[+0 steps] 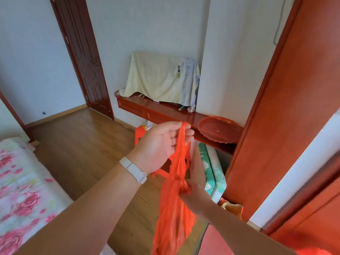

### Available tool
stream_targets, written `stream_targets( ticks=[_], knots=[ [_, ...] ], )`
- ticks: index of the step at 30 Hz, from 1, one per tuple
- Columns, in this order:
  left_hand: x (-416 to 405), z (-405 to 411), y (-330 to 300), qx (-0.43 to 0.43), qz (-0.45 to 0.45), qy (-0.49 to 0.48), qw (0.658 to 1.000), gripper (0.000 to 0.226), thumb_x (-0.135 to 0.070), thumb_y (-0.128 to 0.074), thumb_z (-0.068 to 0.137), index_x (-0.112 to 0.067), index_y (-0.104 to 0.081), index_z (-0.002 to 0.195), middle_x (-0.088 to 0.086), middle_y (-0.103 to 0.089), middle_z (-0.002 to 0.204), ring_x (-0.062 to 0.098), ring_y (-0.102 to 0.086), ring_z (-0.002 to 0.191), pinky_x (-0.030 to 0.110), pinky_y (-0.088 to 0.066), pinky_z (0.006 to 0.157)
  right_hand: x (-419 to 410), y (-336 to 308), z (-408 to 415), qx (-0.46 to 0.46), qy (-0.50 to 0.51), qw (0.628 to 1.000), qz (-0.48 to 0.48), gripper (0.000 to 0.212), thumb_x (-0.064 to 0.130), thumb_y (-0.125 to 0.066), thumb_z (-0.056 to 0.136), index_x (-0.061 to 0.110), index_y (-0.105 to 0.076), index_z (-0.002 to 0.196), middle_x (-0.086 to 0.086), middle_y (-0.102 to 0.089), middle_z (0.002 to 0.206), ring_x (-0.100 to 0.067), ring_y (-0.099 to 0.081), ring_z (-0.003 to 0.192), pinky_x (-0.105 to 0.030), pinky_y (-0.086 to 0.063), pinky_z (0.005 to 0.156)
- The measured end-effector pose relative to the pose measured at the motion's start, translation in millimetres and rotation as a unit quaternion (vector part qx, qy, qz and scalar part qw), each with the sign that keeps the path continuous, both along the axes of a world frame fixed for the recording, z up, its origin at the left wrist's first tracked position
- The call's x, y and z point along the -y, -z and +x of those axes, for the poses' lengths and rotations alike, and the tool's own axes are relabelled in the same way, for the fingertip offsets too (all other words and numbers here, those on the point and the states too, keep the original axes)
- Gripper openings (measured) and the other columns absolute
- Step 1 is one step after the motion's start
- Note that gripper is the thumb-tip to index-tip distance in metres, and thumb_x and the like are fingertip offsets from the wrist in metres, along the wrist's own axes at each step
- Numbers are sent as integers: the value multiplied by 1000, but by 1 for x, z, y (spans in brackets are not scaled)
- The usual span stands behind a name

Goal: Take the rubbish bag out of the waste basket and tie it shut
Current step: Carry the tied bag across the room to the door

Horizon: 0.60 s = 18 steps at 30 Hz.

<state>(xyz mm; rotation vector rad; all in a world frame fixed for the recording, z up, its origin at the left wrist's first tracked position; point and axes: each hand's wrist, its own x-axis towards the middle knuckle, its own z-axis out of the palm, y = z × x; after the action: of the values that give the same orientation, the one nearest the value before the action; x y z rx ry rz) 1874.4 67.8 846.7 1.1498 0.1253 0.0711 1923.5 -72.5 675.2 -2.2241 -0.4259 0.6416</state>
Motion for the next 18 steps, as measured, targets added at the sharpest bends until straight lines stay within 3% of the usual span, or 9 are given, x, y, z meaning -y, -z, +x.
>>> stream_targets(
  ticks=[3,6,8,12,13,15,16,18],
  knots=[
    [-26,32,-7,0,-7,13,1000,36,-21,-50,91,0,-61,116,14,-70,105,29,-65,106,41,-46,99,-34,-12,28,15,0,999,32,30,26,-56,87,36,-51,115,7,-64,82,-8,-60,60,-20,-43,47],
    [-49,55,-14,3,-13,12,1000,36,-21,-50,91,1,-60,118,17,-69,110,30,-63,111,38,-48,94,-66,-25,51,12,-14,998,55,21,30,-54,89,40,-47,106,8,-63,79,-8,-58,62,-23,-42,52],
    [-67,71,-16,6,-16,1,1000,36,-20,-50,90,1,-60,118,19,-68,113,31,-63,112,41,-46,98,-87,-27,69,4,-11,997,77,18,30,-52,89,38,-47,105,7,-61,76,-8,-55,58,-24,-41,51],
    [-107,108,-17,4,-9,-46,999,39,-19,-51,90,3,-58,121,20,-67,117,30,-63,113,45,-39,107,-127,-21,113,6,-16,996,83,48,32,-54,82,35,-44,129,5,-65,104,-7,-60,64,-19,-40,46],
    [-117,117,-17,0,-4,-56,998,38,-20,-51,90,2,-58,122,19,-68,117,30,-63,112,46,-39,107,-136,-17,125,11,-29,996,82,56,33,-55,81,35,-41,135,4,-64,116,-8,-64,73,-18,-43,51],
    [-137,138,-15,-7,2,-75,997,39,-21,-51,91,1,-58,122,18,-68,117,28,-63,112,45,-39,106,-154,-13,149,39,-64,994,78,66,34,-59,83,30,-36,144,3,-54,136,-13,-62,107,-21,-47,78],
    [-146,149,-14,-9,3,-85,996,39,-22,-51,91,1,-58,123,17,-68,118,28,-63,112,44,-40,105,-163,-11,162,59,-81,992,75,69,34,-61,84,26,-33,147,2,-49,143,-14,-54,122,-23,-43,92],
    [-166,171,-13,-8,10,-100,995,41,-23,-51,90,0,-58,123,17,-68,119,28,-62,114,43,-42,103,-184,-7,191,89,-113,986,85,74,33,-65,86,19,-31,150,1,-43,148,-14,-43,134,-23,-32,104]
  ],
)
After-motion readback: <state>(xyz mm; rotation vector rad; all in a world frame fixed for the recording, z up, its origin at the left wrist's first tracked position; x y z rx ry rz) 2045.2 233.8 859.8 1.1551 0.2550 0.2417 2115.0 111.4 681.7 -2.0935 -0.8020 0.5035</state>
